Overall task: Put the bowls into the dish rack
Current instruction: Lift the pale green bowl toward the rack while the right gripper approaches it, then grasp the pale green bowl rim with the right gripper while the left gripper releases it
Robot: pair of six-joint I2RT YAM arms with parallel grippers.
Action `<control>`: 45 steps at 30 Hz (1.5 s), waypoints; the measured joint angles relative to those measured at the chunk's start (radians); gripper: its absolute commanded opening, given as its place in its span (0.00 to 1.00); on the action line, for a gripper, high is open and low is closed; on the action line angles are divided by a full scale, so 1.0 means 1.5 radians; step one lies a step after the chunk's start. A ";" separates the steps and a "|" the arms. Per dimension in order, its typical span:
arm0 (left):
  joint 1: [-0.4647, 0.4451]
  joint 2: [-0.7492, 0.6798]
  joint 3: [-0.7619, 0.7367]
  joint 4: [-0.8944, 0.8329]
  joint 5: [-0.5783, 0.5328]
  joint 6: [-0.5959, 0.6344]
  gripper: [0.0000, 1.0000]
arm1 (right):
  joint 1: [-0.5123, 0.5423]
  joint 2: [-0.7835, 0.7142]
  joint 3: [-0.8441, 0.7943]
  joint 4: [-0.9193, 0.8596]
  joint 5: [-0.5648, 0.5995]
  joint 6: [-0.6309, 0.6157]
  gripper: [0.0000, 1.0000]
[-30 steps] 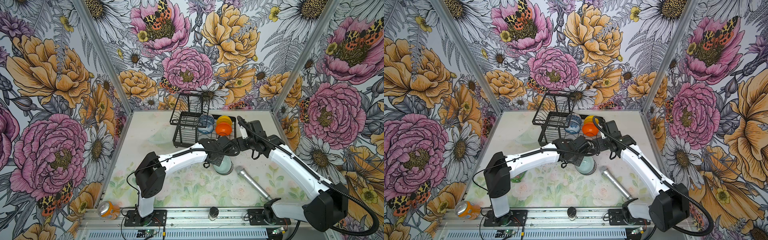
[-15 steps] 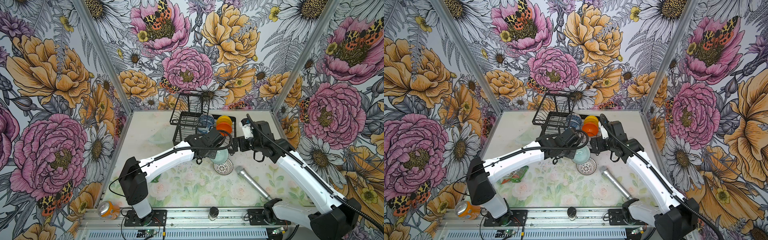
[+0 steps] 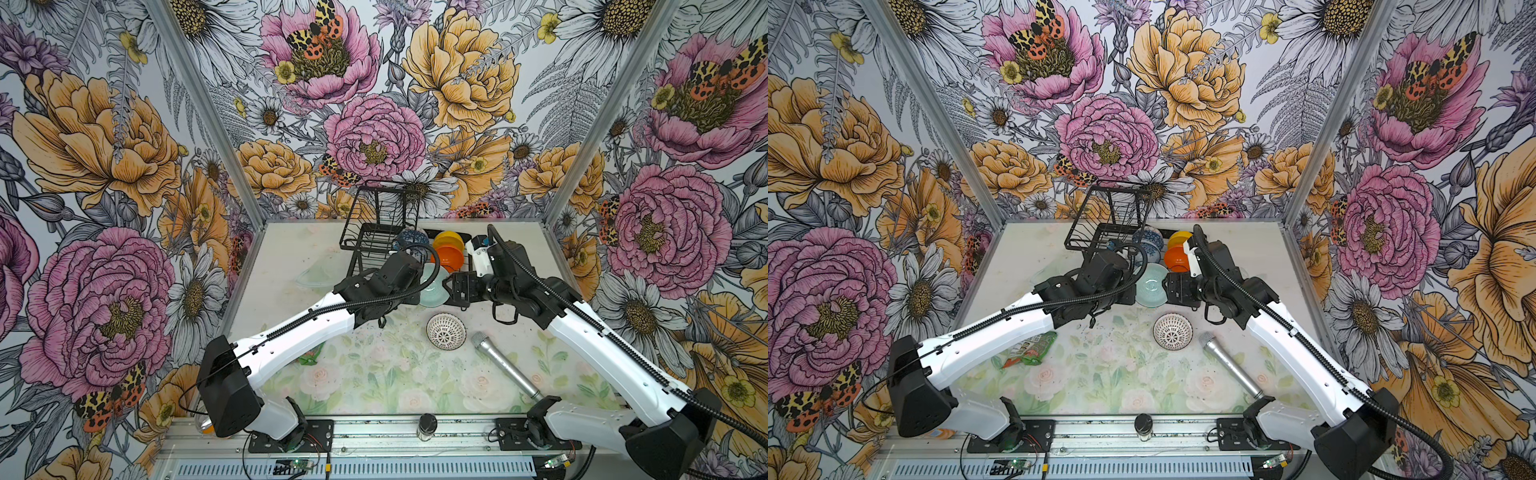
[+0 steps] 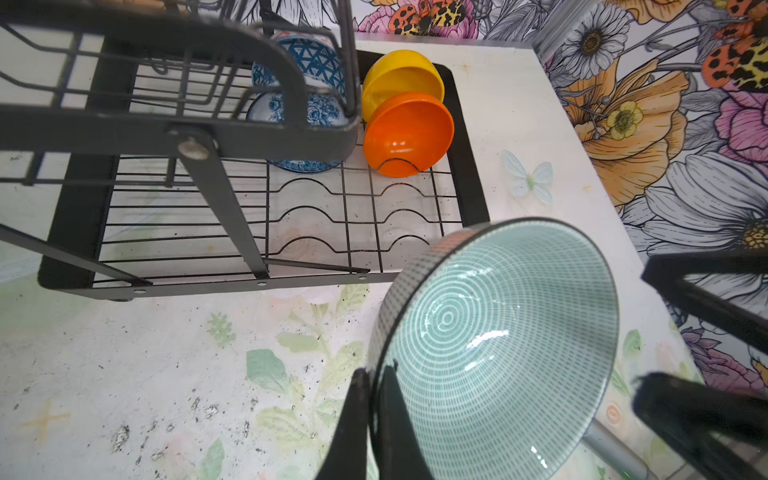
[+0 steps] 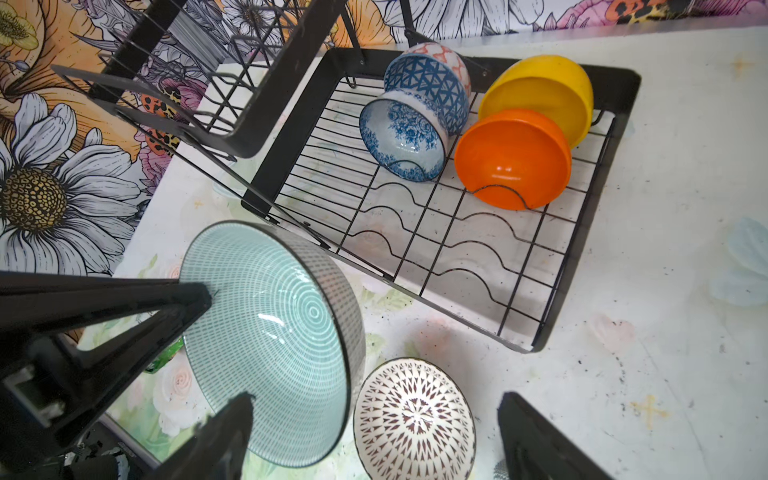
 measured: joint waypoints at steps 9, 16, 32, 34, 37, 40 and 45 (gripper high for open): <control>0.000 -0.005 -0.034 0.061 0.001 -0.015 0.00 | 0.018 0.049 0.000 0.031 0.034 0.065 0.60; 0.001 -0.005 -0.043 0.092 0.006 -0.017 0.00 | 0.020 0.080 0.001 0.055 0.043 0.087 0.34; 0.034 -0.018 -0.061 0.085 0.076 0.038 0.47 | 0.033 0.096 0.002 0.063 0.072 0.083 0.00; 0.043 -0.034 -0.062 0.056 0.087 0.070 0.75 | 0.030 0.095 0.002 0.059 0.092 0.064 0.00; 0.059 -0.063 -0.062 0.028 0.109 0.110 0.98 | 0.030 0.095 0.002 0.057 0.126 0.022 0.00; 0.071 -0.078 -0.062 0.012 0.126 0.145 0.99 | 0.028 0.099 0.007 0.053 0.168 -0.038 0.00; 0.082 -0.076 -0.062 -0.022 0.137 0.190 0.99 | 0.026 0.140 0.050 0.056 0.232 -0.158 0.00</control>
